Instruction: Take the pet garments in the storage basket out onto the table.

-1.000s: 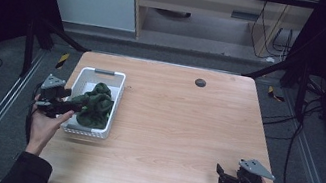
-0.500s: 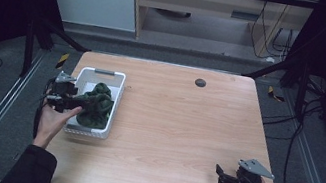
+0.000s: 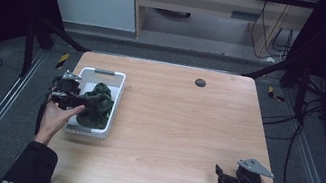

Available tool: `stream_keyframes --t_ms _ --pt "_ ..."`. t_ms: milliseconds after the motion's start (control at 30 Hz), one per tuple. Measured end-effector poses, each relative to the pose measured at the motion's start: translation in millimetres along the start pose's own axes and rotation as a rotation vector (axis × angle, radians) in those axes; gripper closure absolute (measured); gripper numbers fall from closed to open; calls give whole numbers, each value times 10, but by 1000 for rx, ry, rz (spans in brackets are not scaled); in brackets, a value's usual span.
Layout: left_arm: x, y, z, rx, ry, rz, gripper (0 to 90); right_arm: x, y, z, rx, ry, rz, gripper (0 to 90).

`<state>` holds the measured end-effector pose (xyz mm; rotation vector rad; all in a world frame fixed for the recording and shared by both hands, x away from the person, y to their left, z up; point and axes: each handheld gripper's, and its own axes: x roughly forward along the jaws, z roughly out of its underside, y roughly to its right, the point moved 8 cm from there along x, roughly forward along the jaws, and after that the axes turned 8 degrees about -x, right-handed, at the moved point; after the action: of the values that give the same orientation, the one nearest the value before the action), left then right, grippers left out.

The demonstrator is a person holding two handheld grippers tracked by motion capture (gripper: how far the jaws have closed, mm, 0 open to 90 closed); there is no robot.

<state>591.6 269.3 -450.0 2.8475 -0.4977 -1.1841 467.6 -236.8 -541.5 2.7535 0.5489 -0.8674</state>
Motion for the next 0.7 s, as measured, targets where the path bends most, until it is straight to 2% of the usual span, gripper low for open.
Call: stream_keyframes --t_ms 267,467,567,700 --pt "103 35 3 26 -48 -10 193 10 7 9 -7 -6 -2 103" --pt "178 13 21 21 -78 -19 193 13 -6 10 -5 -10 -9 100" --pt "216 27 38 33 -98 -13 194 14 -5 6 -3 -10 -8 100" --pt "279 12 65 30 -122 -28 205 11 -14 7 5 -14 -15 98"
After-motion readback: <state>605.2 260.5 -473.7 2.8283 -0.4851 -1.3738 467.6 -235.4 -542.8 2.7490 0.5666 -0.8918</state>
